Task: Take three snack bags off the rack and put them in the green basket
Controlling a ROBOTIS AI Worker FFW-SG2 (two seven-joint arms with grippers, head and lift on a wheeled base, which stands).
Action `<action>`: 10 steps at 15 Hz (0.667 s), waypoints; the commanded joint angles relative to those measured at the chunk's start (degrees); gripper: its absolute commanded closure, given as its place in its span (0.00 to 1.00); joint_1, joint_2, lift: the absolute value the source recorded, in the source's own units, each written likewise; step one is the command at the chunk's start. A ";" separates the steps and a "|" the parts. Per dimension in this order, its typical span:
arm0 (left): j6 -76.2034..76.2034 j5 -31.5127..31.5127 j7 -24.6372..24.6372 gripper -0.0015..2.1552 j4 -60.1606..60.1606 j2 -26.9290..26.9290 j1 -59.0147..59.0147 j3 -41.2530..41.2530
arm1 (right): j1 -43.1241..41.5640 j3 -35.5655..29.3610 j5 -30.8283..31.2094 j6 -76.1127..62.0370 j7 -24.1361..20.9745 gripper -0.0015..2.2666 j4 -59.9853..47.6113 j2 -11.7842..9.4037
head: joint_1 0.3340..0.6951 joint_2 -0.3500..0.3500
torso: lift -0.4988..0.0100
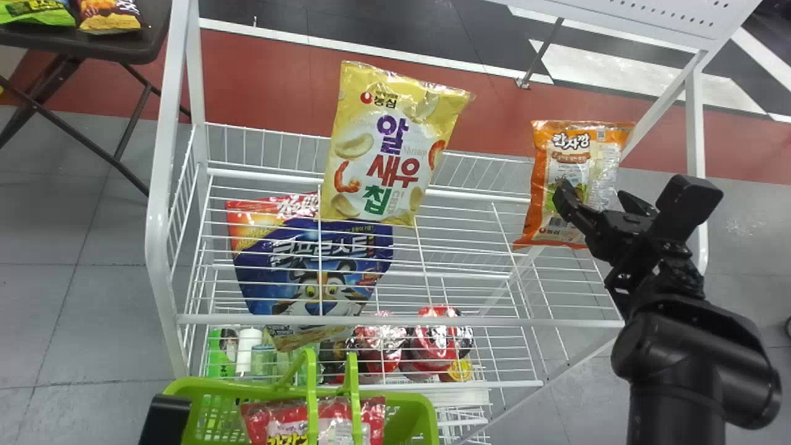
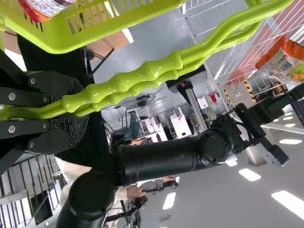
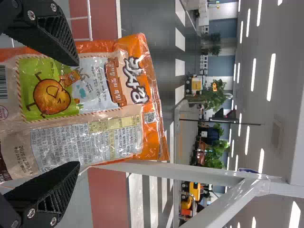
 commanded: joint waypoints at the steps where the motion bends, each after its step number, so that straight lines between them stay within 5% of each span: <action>1: 0.47 0.01 0.01 0.57 0.06 0.00 -0.27 0.01 | -2.43 0.87 2.56 1.35 0.19 0.10 2.34 -0.52 | 1.00 0.00 | 0.94; 4: 1.70 0.19 0.01 0.57 0.06 0.09 -0.53 0.10 | -3.92 1.92 3.35 9.26 0.45 0.78 2.70 -1.75 | 1.00 0.00 | 0.94; 5: 1.70 0.19 0.01 0.57 0.06 0.09 -0.62 0.19 | -4.01 2.01 3.53 9.79 0.71 0.93 2.70 -1.84 | 1.00 0.00 | 0.94; 10: 1.88 0.36 0.01 0.57 0.76 0.09 -1.24 0.10 | 0.30 1.13 -0.16 4.52 1.51 0.99 -1.26 -1.05 | 1.00 0.00 | 0.94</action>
